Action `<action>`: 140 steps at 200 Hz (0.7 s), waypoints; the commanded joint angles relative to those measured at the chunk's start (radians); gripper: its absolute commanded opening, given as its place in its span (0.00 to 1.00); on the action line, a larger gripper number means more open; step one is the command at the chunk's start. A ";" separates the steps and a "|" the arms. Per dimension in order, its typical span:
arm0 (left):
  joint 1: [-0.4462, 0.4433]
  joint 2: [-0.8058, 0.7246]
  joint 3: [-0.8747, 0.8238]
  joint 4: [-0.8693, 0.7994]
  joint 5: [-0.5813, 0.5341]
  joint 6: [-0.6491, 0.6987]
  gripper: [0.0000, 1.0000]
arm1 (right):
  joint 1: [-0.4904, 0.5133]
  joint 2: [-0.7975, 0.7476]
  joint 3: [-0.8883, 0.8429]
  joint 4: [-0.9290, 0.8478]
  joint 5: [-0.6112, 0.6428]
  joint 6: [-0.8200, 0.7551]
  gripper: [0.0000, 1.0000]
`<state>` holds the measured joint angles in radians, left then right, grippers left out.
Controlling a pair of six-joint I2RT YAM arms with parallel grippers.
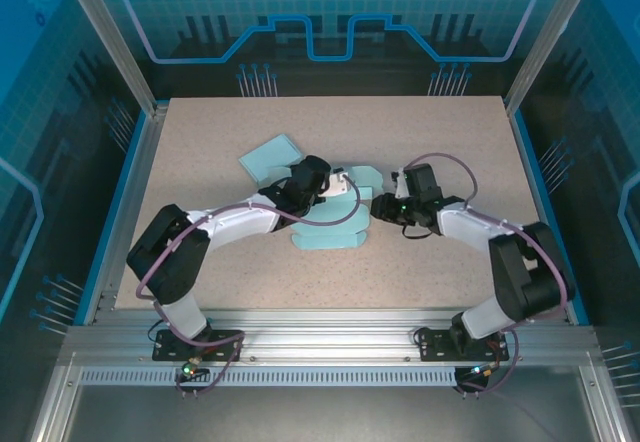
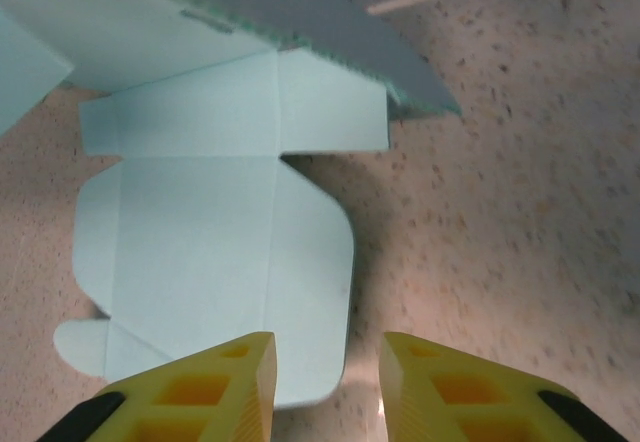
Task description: Fold the paper box
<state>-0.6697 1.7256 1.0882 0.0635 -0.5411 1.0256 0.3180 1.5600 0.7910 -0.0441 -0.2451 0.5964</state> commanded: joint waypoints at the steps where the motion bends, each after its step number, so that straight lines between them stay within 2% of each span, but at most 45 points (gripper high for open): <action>1: 0.018 0.033 0.024 -0.065 0.055 -0.029 0.00 | 0.009 0.084 0.082 0.072 -0.013 -0.017 0.32; 58: 0.025 0.026 0.022 -0.067 0.074 -0.046 0.00 | -0.017 0.272 0.265 0.070 -0.013 -0.010 0.34; 140: 0.032 0.041 0.038 -0.082 0.058 -0.059 0.00 | -0.041 0.333 0.220 0.123 -0.043 0.027 0.43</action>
<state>-0.6456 1.7393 1.1069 0.0467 -0.5144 1.0187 0.2852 1.8645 1.0328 0.0448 -0.2638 0.6094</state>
